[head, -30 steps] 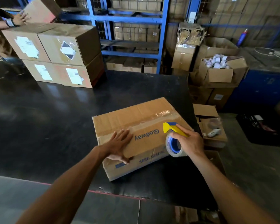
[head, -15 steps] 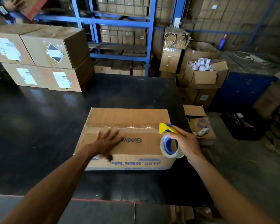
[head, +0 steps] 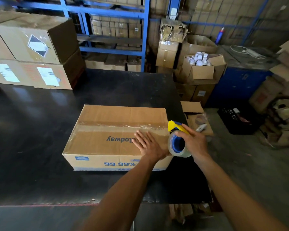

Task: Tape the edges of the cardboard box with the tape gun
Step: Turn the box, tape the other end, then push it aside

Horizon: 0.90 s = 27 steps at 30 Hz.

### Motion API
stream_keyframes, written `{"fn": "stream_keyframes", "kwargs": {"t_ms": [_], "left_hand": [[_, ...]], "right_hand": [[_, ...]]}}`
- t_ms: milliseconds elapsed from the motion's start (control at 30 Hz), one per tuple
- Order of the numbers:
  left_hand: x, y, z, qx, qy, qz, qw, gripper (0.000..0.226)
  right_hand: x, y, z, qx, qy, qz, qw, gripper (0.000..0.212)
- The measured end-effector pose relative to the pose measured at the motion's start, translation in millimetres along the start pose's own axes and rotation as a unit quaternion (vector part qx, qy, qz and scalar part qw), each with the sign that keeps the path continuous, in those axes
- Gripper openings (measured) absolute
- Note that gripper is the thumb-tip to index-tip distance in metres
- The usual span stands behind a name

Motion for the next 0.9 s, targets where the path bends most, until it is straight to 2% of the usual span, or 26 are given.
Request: {"fn": "stream_keyframes", "kwargs": {"t_ms": [100, 233, 300, 400, 500, 600, 633, 700, 767, 833, 900], "left_hand": [[3, 9, 3, -0.028, 0.001, 0.020, 0.999, 0.147], [6, 10, -4, -0.002, 0.002, -0.004, 1.000, 0.151], [1, 3, -12, 0.030, -0.014, -0.038, 0.999, 0.154], [-17, -30, -26, 0.111, -0.030, -0.111, 0.987, 0.146], [-47, -78, -36, 0.192, -0.047, -0.214, 0.957, 0.141], [-68, -108, -39, 0.229, -0.063, -0.278, 0.931, 0.141], [-66, -109, -36, 0.232, -0.062, -0.267, 0.933, 0.140], [-49, -98, -27, 0.209, -0.046, -0.187, 0.959, 0.138], [-27, -83, -19, 0.176, -0.005, -0.139, 0.975, 0.127], [-14, -77, -15, 0.170, 0.039, -0.163, 0.971, 0.110], [-16, -82, -20, 0.179, 0.038, -0.180, 0.966, 0.103]], "right_hand": [[-7, 4, -1, -0.002, 0.012, 0.005, 1.000, 0.055], [-12, 9, -4, -0.003, 0.009, 0.006, 1.000, 0.054], [-12, 10, -6, 0.003, 0.010, -0.001, 1.000, 0.054], [-11, 7, -7, 0.013, 0.005, -0.020, 1.000, 0.050], [-7, 3, -7, 0.002, -0.015, -0.037, 0.999, 0.046], [2, 1, -6, -0.012, -0.025, -0.037, 0.999, 0.047], [7, 0, -6, -0.015, -0.027, -0.033, 0.999, 0.049], [15, 0, -5, -0.021, -0.032, -0.033, 0.999, 0.051], [21, -1, -3, -0.024, -0.038, -0.037, 0.998, 0.048], [24, -2, 1, -0.024, -0.048, -0.034, 0.998, 0.045], [26, -2, 3, -0.025, -0.050, -0.034, 0.998, 0.045]]}}
Point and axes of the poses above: each hand's wrist, its own z-axis away from the middle knuckle, its own x-axis out of the palm, y = z × x, the point moved 1 cm from there along -z, towards the middle knuckle, and after that the axes turned 12 degrees about -x, right-handed, at the moved point
